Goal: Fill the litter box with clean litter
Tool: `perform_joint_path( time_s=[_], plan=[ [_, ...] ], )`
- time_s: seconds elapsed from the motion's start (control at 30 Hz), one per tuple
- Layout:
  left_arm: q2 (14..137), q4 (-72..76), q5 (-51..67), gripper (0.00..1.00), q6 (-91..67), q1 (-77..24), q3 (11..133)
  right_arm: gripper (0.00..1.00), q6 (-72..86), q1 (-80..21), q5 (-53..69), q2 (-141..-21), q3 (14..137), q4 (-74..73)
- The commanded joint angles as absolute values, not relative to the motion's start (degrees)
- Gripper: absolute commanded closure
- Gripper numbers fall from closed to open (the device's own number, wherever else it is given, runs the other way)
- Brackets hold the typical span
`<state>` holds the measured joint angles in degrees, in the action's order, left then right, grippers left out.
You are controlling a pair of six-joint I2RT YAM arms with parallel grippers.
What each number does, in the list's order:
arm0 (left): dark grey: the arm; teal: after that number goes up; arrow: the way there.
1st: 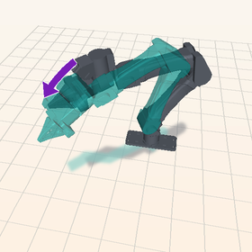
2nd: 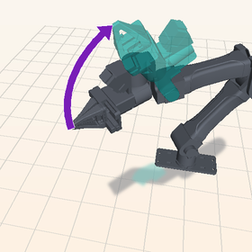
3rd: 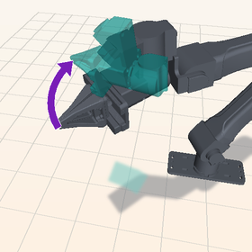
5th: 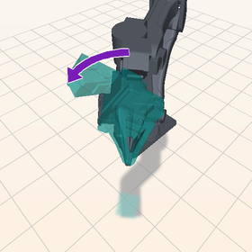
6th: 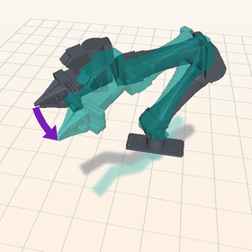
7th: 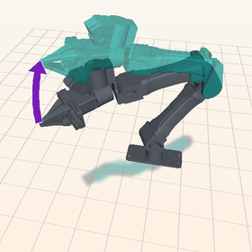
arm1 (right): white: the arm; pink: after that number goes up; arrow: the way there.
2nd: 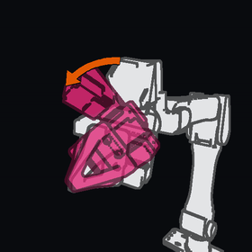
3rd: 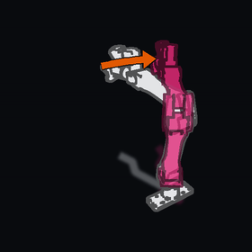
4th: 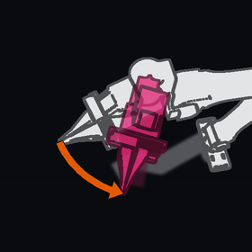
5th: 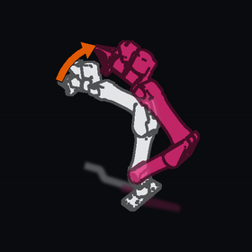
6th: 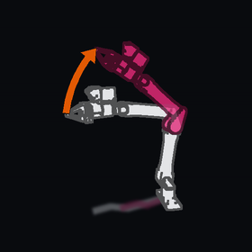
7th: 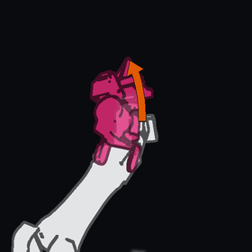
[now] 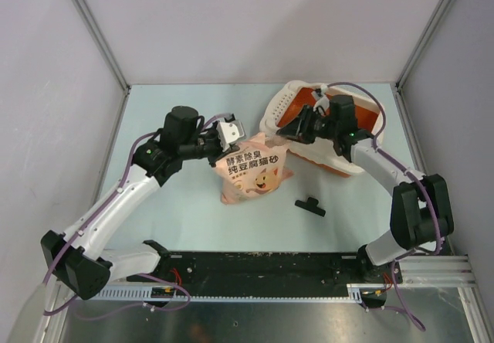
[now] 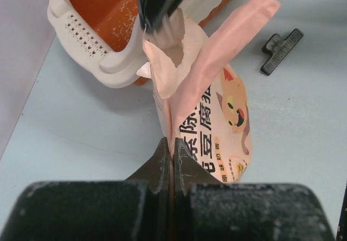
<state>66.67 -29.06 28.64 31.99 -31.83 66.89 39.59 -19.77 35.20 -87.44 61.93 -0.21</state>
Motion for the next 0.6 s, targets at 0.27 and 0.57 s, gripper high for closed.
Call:
perform_joint_path(
  time_s=[0.27, 0.57],
  plan=[
    [67.7, -27.4, 26.0, 1.0, 32.4, -31.6, 71.9, 1.0, 59.7, -11.0, 47.4, -89.1, 62.4, 11.9],
    [68.9, -28.0, 26.1, 1.0, 32.4, -31.8, 75.1, 1.0, 54.8, -6.5, 41.1, -80.6, 59.8, 1.6]
  ],
)
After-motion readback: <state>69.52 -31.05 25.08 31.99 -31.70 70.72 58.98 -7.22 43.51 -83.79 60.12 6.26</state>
